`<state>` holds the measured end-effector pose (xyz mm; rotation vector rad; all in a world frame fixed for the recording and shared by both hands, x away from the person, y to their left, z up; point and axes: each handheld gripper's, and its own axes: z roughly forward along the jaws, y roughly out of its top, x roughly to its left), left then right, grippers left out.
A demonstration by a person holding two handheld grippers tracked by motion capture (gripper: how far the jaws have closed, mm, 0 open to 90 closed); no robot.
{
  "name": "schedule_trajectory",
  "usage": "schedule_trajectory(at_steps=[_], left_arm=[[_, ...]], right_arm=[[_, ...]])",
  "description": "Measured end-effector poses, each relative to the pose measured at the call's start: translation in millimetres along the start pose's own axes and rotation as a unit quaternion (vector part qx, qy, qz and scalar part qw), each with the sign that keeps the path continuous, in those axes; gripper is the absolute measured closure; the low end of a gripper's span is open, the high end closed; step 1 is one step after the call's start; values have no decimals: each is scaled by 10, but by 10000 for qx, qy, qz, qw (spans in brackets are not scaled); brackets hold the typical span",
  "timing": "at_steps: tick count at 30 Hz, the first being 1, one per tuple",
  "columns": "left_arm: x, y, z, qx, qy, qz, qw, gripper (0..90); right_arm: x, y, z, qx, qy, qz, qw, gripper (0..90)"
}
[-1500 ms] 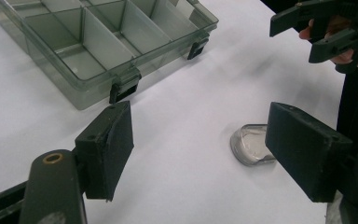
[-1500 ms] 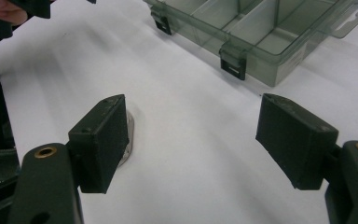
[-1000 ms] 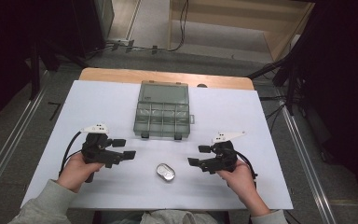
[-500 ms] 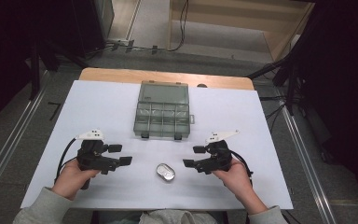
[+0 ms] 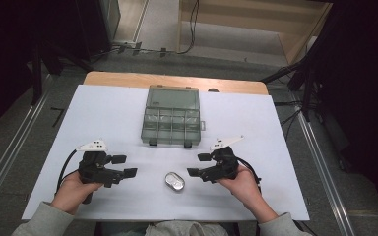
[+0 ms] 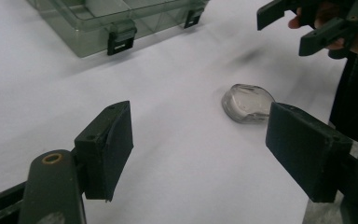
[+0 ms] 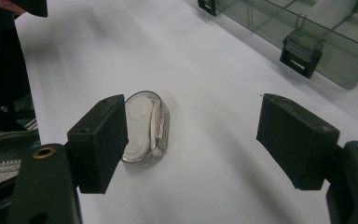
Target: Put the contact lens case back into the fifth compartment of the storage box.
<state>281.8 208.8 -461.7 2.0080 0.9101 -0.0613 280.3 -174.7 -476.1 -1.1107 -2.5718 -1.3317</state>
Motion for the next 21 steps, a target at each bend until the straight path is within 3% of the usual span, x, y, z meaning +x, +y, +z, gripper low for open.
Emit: schedule_trajectory(at_steps=[21], left_arm=[[40, -68, -30, 38, -4, -46, 10000, 240]], right_arm=[[102, 68, 212, 201, 32, -40, 9998, 229]])
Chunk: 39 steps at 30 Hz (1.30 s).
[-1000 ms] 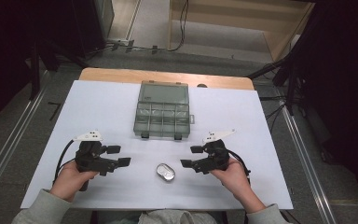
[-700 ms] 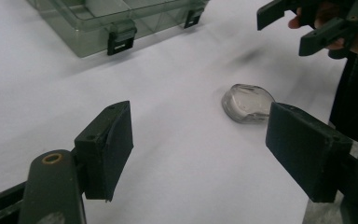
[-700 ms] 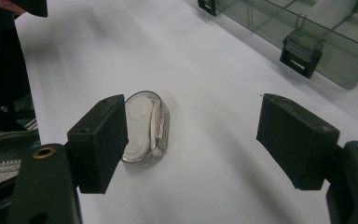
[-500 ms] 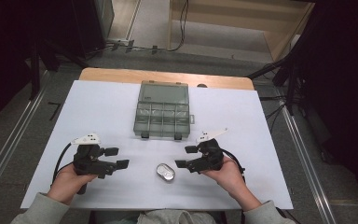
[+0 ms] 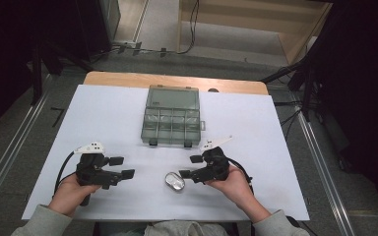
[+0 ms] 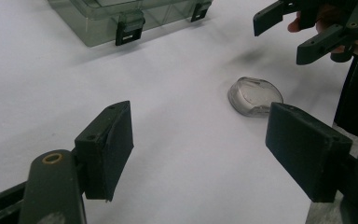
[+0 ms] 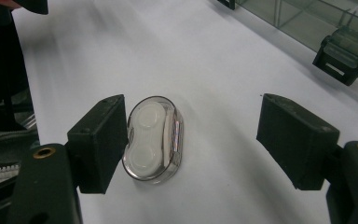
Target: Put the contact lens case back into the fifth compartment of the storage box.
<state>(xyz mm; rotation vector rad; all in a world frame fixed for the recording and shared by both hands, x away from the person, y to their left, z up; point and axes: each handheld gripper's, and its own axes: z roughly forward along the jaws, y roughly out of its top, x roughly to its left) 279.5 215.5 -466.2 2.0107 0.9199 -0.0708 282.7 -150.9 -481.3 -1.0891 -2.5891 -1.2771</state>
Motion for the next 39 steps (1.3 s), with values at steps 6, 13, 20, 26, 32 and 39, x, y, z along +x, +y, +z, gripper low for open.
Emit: schedule_trajectory(at_steps=[6, 13, 20, 26, 32, 39], left_arm=[[5, -11, 8, 33, 38, 74, 10000, 240], [15, -19, 6, 21, 63, 71, 10000, 241], [12, -20, 10, 27, 53, 90, 9999, 241], [15, -21, 12, 42, 58, 100, 9999, 241], [24, -21, 7, 29, 62, 88, 9999, 241], [30, -19, -1, -13, 58, 79, 10000, 243]], right_arm=[[40, 1, 68, 108, -4, -22, 9999, 229], [96, -7, 156, 220, 79, -22, 9997, 231], [179, -9, 246, 368, 12, -177, 9992, 234], [239, -14, 326, 501, -30, -240, 9985, 240], [310, -20, 398, 673, -90, -291, 9973, 278], [408, -49, 479, 778, -311, -473, 9954, 326]])
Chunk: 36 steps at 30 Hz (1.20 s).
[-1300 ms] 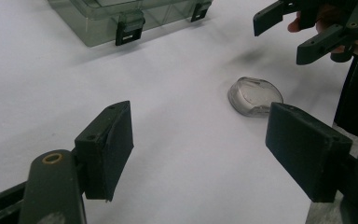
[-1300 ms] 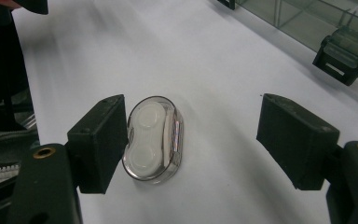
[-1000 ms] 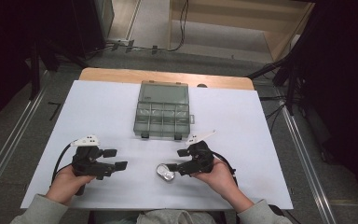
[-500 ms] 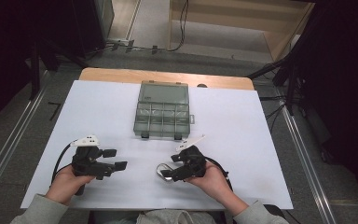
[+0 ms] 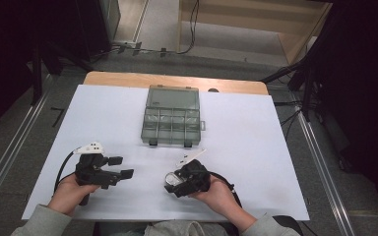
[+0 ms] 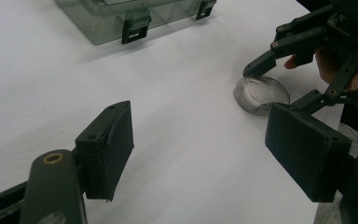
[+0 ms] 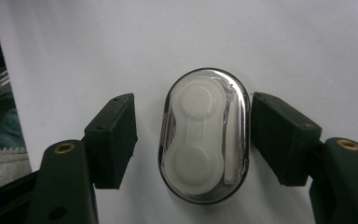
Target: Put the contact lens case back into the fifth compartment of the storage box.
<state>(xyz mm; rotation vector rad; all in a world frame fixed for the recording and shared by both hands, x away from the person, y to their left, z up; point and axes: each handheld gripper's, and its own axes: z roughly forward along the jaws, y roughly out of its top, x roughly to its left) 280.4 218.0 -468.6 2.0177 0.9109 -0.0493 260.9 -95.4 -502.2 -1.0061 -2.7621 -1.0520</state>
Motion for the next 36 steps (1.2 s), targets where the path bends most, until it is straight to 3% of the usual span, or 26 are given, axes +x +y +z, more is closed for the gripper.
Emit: schedule_trajectory(at_steps=[4, 12, 14, 19, 22, 25, 36], left_arm=[[4, 0, -1, 1, 0, -2, 10000, 243], [-2, 2, 1, 5, -6, -3, 10000, 243], [-1, 3, 1, 3, -14, 5, 10000, 243], [3, 8, 9, 3, -18, -30, 10000, 243], [3, 18, 10, -5, -20, -18, 10000, 243], [9, 24, 23, -24, -19, 1, 10000, 243], [17, 66, 55, -33, -12, 30, 10000, 243]], right_arm=[[41, -12, 2, -10, -322, -108, 9994, 443], [-19, 23, -22, 96, -171, -115, 9997, 464], [-48, 28, -39, 76, -51, -11, 10000, 465], [-100, 45, -142, -130, -43, 59, 9999, 466], [-137, 40, -205, -228, -67, 257, 9994, 466], [-178, 48, -252, -322, 74, 534, 9980, 466], [-248, 43, -348, -337, 76, 747, 9966, 467]])
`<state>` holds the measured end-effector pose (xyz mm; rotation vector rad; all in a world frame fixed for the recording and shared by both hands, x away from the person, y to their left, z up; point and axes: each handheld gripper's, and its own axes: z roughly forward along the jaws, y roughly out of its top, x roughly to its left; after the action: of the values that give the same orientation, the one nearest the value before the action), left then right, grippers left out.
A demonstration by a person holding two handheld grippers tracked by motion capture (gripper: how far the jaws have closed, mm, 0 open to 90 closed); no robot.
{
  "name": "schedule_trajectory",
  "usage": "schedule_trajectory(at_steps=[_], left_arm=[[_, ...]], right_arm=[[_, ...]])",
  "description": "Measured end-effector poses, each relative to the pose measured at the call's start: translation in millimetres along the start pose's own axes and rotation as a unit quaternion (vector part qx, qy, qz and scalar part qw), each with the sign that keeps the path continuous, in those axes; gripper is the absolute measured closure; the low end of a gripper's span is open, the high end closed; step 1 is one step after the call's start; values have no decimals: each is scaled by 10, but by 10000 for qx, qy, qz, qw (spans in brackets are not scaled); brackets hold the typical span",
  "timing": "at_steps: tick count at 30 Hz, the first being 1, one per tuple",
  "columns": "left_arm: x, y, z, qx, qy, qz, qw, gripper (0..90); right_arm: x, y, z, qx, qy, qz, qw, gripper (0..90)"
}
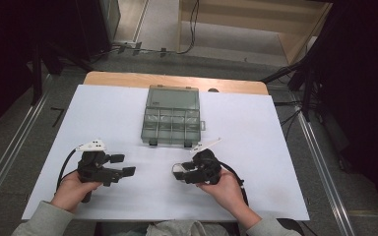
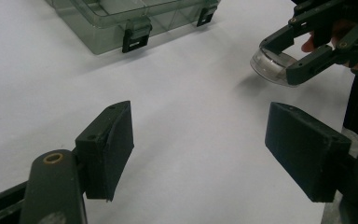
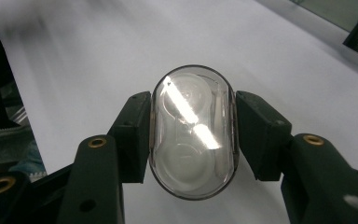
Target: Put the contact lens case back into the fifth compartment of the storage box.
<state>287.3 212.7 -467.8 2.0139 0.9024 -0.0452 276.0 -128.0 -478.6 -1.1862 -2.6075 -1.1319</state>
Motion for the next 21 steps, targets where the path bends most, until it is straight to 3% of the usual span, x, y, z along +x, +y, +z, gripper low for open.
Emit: schedule_trajectory(at_steps=[21], left_arm=[[14, 61, 68, 21, -58, 69, 10000, 244]], right_arm=[[-96, 204, -35, -61, -18, 190, 9998, 467]])
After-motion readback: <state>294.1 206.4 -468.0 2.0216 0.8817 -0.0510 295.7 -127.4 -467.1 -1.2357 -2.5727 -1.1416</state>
